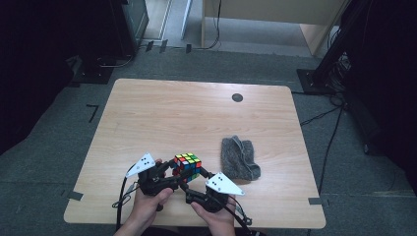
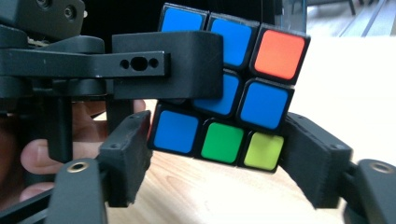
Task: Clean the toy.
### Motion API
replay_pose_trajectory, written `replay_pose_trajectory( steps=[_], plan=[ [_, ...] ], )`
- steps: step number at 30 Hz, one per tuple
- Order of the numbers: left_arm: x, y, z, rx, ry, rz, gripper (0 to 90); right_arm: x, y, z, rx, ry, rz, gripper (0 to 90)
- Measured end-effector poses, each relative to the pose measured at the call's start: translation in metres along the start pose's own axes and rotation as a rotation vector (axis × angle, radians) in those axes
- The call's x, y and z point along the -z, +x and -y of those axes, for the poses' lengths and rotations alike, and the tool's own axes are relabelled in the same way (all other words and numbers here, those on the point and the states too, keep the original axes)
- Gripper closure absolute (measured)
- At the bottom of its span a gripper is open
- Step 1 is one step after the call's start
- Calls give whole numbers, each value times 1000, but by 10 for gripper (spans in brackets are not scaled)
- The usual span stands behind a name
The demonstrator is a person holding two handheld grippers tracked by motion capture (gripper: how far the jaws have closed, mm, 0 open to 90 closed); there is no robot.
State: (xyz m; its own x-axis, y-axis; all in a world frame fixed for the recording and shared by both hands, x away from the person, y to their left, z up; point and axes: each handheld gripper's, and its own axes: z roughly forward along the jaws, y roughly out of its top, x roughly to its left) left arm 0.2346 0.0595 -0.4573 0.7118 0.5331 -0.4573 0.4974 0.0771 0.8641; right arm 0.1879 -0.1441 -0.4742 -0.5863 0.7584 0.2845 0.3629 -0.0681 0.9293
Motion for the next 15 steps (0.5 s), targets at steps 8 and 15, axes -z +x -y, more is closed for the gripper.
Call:
replay_pose_trajectory(
  steps=[8, 15],
  plan=[
    [-4, -6, 5, -34, 0, -42, 344, 2, 7, 2, -61, 17, 67, 325],
    [-5, -10, 7, -49, 0, -60, 344, 2, 17, 5, 13, 9, 160, 319]
  ],
)
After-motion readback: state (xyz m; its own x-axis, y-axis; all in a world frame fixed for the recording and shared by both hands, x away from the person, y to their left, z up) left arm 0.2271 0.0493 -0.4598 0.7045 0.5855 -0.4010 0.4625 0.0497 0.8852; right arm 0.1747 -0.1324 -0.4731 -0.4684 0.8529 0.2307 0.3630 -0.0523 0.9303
